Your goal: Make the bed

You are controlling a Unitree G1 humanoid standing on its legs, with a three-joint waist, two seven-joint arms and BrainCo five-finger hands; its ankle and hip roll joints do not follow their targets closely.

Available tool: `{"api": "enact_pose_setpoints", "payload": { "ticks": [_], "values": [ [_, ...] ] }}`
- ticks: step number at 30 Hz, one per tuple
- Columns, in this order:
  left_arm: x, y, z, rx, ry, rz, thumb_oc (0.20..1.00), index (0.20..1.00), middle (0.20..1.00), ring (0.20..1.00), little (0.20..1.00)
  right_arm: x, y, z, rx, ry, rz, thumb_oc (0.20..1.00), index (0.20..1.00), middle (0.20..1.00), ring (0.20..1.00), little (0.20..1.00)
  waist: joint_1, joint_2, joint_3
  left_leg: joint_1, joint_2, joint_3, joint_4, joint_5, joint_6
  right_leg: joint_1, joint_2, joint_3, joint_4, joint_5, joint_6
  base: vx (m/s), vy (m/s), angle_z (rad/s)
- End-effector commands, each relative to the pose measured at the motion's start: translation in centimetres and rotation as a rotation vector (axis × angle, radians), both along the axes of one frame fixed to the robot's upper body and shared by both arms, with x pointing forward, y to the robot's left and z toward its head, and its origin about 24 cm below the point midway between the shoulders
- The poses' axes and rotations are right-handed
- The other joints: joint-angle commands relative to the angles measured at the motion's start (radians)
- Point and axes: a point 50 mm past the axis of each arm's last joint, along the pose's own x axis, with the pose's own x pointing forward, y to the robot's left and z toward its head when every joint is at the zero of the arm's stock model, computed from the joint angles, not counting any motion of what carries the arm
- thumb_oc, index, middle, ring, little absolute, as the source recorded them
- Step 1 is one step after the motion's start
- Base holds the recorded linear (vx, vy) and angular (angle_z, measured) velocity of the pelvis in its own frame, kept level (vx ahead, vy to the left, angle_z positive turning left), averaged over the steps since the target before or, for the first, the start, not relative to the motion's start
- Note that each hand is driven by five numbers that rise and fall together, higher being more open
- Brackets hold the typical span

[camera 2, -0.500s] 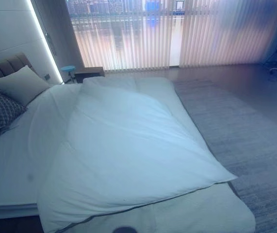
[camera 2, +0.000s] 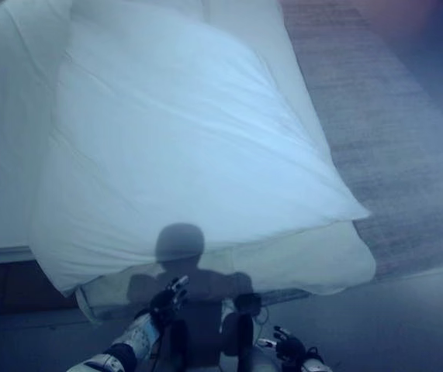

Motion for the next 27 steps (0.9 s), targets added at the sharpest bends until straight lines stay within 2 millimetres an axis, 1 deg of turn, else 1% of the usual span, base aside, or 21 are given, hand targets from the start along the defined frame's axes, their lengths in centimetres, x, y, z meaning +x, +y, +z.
{"api": "enact_pose_setpoints", "payload": {
  "ticks": [1, 2, 3, 4, 5, 8, 10, 11, 13, 14, 15, 16, 17, 18, 19, 21, 22, 23, 24, 25, 27],
  "values": [
    [1.6, -0.6, 1.7, -0.126, -0.082, 0.144, 1.0, 1.0, 1.0, 1.0, 1.0, 1.1, 1.1, 1.1, 0.056, -0.095, -0.004, 1.0, 1.0, 1.0, 1.0, 1.0, -0.036, -0.018, -0.031, -0.157, -0.025, 0.004, 0.161, -0.051, 0.015, -0.078, -0.012, -0.004, 0.057, -0.001, 0.079, -0.09, 0.0, -0.03],
    [2.5, -0.1, 2.7, -0.154, -0.12, 0.187, 1.0, 1.0, 1.0, 1.0, 1.0, 1.7, 1.5, 1.5, 0.088, -0.125, -0.019, 1.0, 1.0, 1.0, 1.0, 1.0, -0.038, -0.025, -0.017, -0.192, -0.017, 0.005, 0.194, -0.062, 0.014, -0.114, -0.011, -0.001, 0.084, -0.006, 0.077, -0.09, 0.0, -0.03],
    [2.5, -0.1, 2.7, -0.154, -0.12, 0.187, 1.0, 1.0, 1.0, 1.0, 1.0, 1.7, 1.5, 1.5, 0.088, -0.126, -0.019, 1.0, 1.0, 1.0, 1.0, 1.0, -0.038, -0.024, -0.019, -0.198, -0.016, 0.005, 0.199, -0.064, 0.014, -0.119, -0.011, -0.001, 0.087, -0.007, 0.077, -0.08, -0.005, -0.05],
    [3.0, 0.2, 3.4, -0.172, -0.152, 0.216, 1.0, 1.0, 1.0, 1.0, 1.0, 2.1, 1.7, 1.9, 0.107, -0.145, -0.029, 1.0, 1.0, 1.0, 1.0, 1.0, -0.041, -0.028, -0.017, -0.226, -0.011, 0.006, 0.225, -0.072, 0.012, -0.142, -0.013, -0.003, 0.103, -0.012, 0.077, -0.07, 0.004, -0.05],
    [4.1, 0.6, 4.7, -0.215, -0.208, 0.256, 1.0, 1.0, 1.0, 1.0, 1.0, 2.7, 2.1, 2.5, 0.133, -0.187, -0.026, 1.0, 1.0, 1.0, 1.0, 1.0, -0.047, -0.035, -0.008, -0.268, -0.008, 0.002, 0.272, -0.088, 0.011, -0.181, -0.012, -0.001, 0.137, -0.018, 0.075, -0.08, 0.008, -0.07],
    [5.4, 1.2, 6.6, -0.267, -0.286, 0.308, 1.0, 1.0, 1.0, 1.0, 1.0, 3.3, 2.4, 3.3, 0.155, -0.23, -0.022, 1.0, 1.0, 1.0, 1.0, 1.0, -0.057, -0.04, -0.013, -0.335, 0.0, -0.003, 0.331, -0.11, 0.013, -0.248, -0.009, -0.002, 0.188, -0.029, 0.072, -0.04, 0.02, -0.09],
    [5.7, 1.3, 7.1, -0.275, -0.301, 0.318, 1.0, 1.0, 1.0, 1.0, 1.0, 3.5, 2.4, 3.4, 0.156, -0.238, -0.028, 1.0, 1.0, 1.0, 1.0, 1.0, -0.061, -0.038, -0.021, -0.358, 0.006, -0.001, 0.346, -0.118, 0.013, -0.271, -0.009, -0.004, 0.199, -0.033, 0.072, -0.01, 0.012, -0.06],
    [5.9, 1.6, 7.5, -0.286, -0.316, 0.333, 1.0, 1.0, 1.0, 1.0, 1.0, 3.5, 2.4, 3.5, 0.159, -0.244, -0.035, 1.0, 1.0, 1.0, 1.0, 1.0, -0.062, -0.04, -0.02, -0.368, 0.007, -0.003, 0.351, -0.119, 0.013, -0.278, -0.009, -0.004, 0.2, -0.034, 0.072, -0.01, 0.022, -0.04],
    [7.1, 1.9, 9.3, -0.33, -0.375, 0.381, 1.0, 1.0, 1.0, 1.0, 1.0, 3.9, 2.6, 3.9, 0.163, -0.264, -0.038, 1.0, 1.0, 1.0, 1.0, 1.0, -0.067, -0.041, -0.022, -0.396, 0.009, -0.005, 0.365, -0.124, 0.013, -0.306, -0.007, -0.003, 0.21, -0.035, 0.072, 0.01, 0.019, -0.07],
    [7.4, 2.1, 9.9, -0.346, -0.39, 0.405, 1.0, 1.0, 1.0, 1.0, 1.0, 3.9, 2.6, 3.9, 0.161, -0.264, -0.041, 1.0, 1.0, 1.0, 1.0, 1.0, -0.067, -0.041, -0.019, -0.397, 0.01, -0.007, 0.373, -0.133, 0.011, -0.306, -0.006, -0.003, 0.212, -0.041, 0.073, 0.01, 0.01, -0.08],
    [7.8, 2.2, 10.7, -0.364, -0.412, 0.428, 1.0, 1.0, 1.0, 1.0, 1.0, 3.9, 2.7, 3.9, 0.161, -0.268, -0.04, 1.0, 1.0, 1.0, 1.0, 1.0, -0.07, -0.042, -0.017, -0.406, 0.007, -0.009, 0.367, -0.127, 0.012, -0.314, -0.007, -0.005, 0.209, -0.034, 0.073, 0.01, 0.006, -0.03],
    [7.8, 2.2, 10.7, -0.365, -0.413, 0.429, 1.0, 1.0, 1.0, 1.0, 1.0, 4.0, 2.6, 4.0, 0.161, -0.269, -0.039, 1.0, 1.0, 1.0, 1.0, 1.0, -0.071, -0.041, -0.017, -0.407, 0.006, -0.009, 0.367, -0.126, 0.012, -0.315, -0.007, -0.005, 0.208, -0.033, 0.073, 0.0, 0.0, 0.0],
    [8.4, 2.7, 11.7, -0.367, -0.428, 0.458, 1.0, 1.0, 1.0, 1.0, 1.0, 4.1, 2.8, 4.1, 0.161, -0.274, -0.036, 1.0, 1.0, 1.0, 1.0, 1.0, -0.077, -0.043, -0.015, -0.415, 0.006, -0.009, 0.367, -0.124, 0.012, -0.322, -0.006, -0.003, 0.203, -0.028, 0.075, 0.03, 0.016, -0.01],
    [8.6, 2.9, 12.2, -0.375, -0.443, 0.473, 1.0, 1.0, 1.0, 1.0, 1.0, 4.2, 2.8, 4.2, 0.163, -0.279, -0.036, 1.0, 1.0, 1.0, 1.0, 1.0, -0.078, -0.044, -0.013, -0.413, 0.006, -0.01, 0.367, -0.131, 0.011, -0.32, -0.003, 0.0, 0.201, -0.032, 0.076, 0.0, 0.0, 0.0],
    [8.6, 2.9, 12.3, -0.375, -0.444, 0.473, 1.0, 1.0, 1.0, 1.0, 1.0, 4.2, 2.8, 4.2, 0.164, -0.28, -0.036, 1.0, 1.0, 1.0, 1.0, 1.0, -0.078, -0.045, -0.014, -0.417, 0.005, -0.01, 0.365, -0.125, 0.012, -0.323, -0.003, 0.0, 0.199, -0.027, 0.076, 0.0, 0.0, 0.0],
    [9.3, 3.6, 13.9, -0.371, -0.484, 0.494, 1.0, 1.0, 1.0, 1.0, 1.0, 4.3, 2.9, 4.4, 0.163, -0.29, -0.03, 1.0, 1.0, 1.0, 1.0, 1.0, -0.086, -0.049, -0.011, -0.426, 0.007, -0.009, 0.361, -0.122, 0.016, -0.333, 0.001, 0.006, 0.191, -0.02, 0.077, 0.0, 0.0, 0.0],
    [9.3, 3.6, 13.9, -0.37, -0.485, 0.495, 1.0, 1.0, 1.0, 1.0, 1.0, 4.3, 2.9, 4.4, 0.163, -0.291, -0.029, 1.0, 1.0, 1.0, 1.0, 1.0, -0.086, -0.049, -0.011, -0.427, 0.007, -0.008, 0.361, -0.122, 0.016, -0.334, 0.001, 0.007, 0.191, -0.02, 0.077, 0.03, 0.004, -0.04],
    [9.7, 4.3, 15.1, -0.364, -0.512, 0.517, 1.0, 1.0, 1.0, 1.0, 1.0, 4.3, 2.8, 4.4, 0.163, -0.292, -0.042, 1.0, 1.0, 1.0, 1.0, 1.0, -0.09, -0.054, -0.01, -0.429, 0.007, -0.01, 0.36, -0.121, 0.016, -0.335, 0.003, 0.009, 0.186, -0.019, 0.077, 0.01, -0.005, -0.11],
    [9.8, 4.3, 15.1, -0.364, -0.513, 0.517, 1.0, 1.0, 1.0, 1.0, 1.0, 4.3, 2.8, 4.4, 0.163, -0.292, -0.041, 1.0, 1.0, 1.0, 1.0, 1.0, -0.091, -0.054, -0.011, -0.43, 0.007, -0.01, 0.36, -0.121, 0.016, -0.336, 0.003, 0.008, 0.185, -0.018, 0.077, 0.04, -0.011, -0.14],
    [10.1, 4.7, 16.1, -0.357, -0.543, 0.524, 1.0, 1.0, 1.0, 1.0, 1.0, 4.0, 2.7, 4.2, 0.163, -0.284, -0.049, 1.0, 1.0, 1.0, 1.0, 1.0, -0.096, -0.054, -0.014, -0.43, 0.005, -0.01, 0.356, -0.12, 0.015, -0.336, 0.003, 0.011, 0.182, -0.019, 0.077, 0.03, -0.006, -0.07],
    [10.2, 4.7, 16.4, -0.359, -0.55, 0.529, 1.0, 1.0, 1.0, 1.0, 1.0, 3.9, 2.6, 4.1, 0.16, -0.279, -0.05, 1.0, 1.0, 1.0, 1.0, 1.0, -0.099, -0.053, -0.019, -0.429, 0.003, -0.012, 0.348, -0.117, 0.015, -0.338, 0.001, 0.011, 0.177, -0.018, 0.078, 0.02, -0.004, -0.01]
  ]
}}
